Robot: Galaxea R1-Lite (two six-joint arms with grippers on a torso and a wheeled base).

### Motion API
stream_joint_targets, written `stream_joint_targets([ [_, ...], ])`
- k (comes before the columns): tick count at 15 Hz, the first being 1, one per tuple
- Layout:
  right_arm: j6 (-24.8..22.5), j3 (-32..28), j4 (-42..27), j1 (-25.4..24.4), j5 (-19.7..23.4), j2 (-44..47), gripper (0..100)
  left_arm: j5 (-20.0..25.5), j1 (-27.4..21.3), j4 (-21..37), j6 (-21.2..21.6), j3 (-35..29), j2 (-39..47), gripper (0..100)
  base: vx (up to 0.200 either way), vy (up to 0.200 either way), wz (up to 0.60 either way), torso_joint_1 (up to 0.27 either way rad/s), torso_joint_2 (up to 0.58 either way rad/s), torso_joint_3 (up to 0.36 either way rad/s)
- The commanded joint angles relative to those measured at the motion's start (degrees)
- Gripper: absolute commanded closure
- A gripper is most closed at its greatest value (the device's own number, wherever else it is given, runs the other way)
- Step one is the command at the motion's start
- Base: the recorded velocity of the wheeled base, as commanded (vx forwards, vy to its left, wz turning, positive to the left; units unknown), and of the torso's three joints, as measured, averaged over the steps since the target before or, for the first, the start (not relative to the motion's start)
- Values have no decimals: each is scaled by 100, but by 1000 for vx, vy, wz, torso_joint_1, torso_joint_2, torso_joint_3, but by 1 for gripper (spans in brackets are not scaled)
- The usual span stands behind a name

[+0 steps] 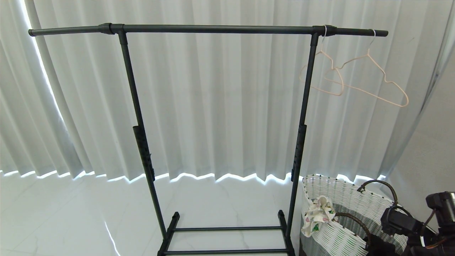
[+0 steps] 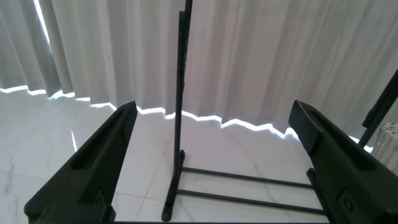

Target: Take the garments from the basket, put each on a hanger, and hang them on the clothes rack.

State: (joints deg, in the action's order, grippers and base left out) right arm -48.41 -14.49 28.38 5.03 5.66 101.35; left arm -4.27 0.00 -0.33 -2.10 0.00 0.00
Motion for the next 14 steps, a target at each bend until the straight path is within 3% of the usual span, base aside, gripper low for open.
stream_joint_targets([
  [1,-2,-10,370,-152,-12,649,0,-4,0,-2,-1,0,0,0,0,0,0,0,0,0],
  [9,60,-1,2031,-29,-460,1642,0,-4,0,-2,-1,0,0,0,0,0,0,0,0,0],
  [10,60,-1,2075,-29,-460,1642,100,-4,0,-2,-1,0,0,0,0,0,0,0,0,0],
  [14,60,114,2444,-29,-443,1537,100,-4,9,-2,8,0,0,0,0,0,0,0,0,0],
])
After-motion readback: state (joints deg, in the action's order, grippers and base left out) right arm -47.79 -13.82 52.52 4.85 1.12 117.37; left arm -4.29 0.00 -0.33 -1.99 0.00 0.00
